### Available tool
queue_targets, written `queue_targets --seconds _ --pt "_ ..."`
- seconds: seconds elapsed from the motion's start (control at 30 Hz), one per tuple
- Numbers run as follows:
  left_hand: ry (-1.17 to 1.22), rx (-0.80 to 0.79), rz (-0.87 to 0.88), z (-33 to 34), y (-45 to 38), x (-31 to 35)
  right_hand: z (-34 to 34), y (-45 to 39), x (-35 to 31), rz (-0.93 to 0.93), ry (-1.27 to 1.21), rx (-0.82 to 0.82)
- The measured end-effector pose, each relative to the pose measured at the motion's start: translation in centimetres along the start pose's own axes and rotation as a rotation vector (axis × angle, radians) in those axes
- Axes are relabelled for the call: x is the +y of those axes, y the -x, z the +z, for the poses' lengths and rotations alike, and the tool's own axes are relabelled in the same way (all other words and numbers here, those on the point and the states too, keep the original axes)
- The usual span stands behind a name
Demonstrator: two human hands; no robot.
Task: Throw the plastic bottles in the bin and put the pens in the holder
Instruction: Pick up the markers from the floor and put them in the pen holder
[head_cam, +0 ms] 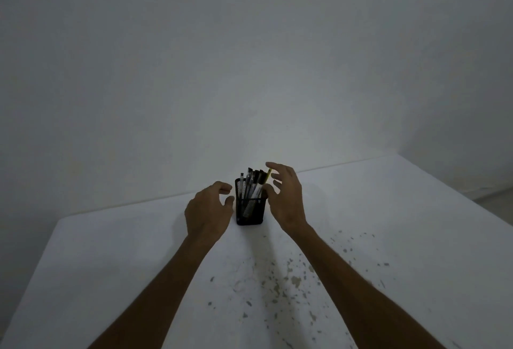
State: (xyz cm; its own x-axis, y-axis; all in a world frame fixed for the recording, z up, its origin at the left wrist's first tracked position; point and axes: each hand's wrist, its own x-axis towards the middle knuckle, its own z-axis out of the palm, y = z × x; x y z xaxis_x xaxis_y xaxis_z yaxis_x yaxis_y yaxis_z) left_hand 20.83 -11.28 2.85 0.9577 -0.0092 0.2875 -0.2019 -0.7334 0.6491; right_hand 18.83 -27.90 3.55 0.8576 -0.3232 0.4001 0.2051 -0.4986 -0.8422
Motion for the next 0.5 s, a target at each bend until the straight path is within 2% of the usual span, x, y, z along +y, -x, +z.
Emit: queue_targets --seconds 0.2,0.37,0.5 --pt "-0.005 -0.017 -0.005 -2.5 4.8 -2.2 0.1 5.8 -1.0 0.032 0.001 0.046" --pt "-0.026 -0.005 0.031 -5.1 11.3 -5.2 2.1 13.2 -2.6 0.010 0.077 0.029" --pt "-0.044 0.014 0.050 -8.0 16.9 -8.1 4.3 19.7 -4.3 -0.003 0.026 0.014"
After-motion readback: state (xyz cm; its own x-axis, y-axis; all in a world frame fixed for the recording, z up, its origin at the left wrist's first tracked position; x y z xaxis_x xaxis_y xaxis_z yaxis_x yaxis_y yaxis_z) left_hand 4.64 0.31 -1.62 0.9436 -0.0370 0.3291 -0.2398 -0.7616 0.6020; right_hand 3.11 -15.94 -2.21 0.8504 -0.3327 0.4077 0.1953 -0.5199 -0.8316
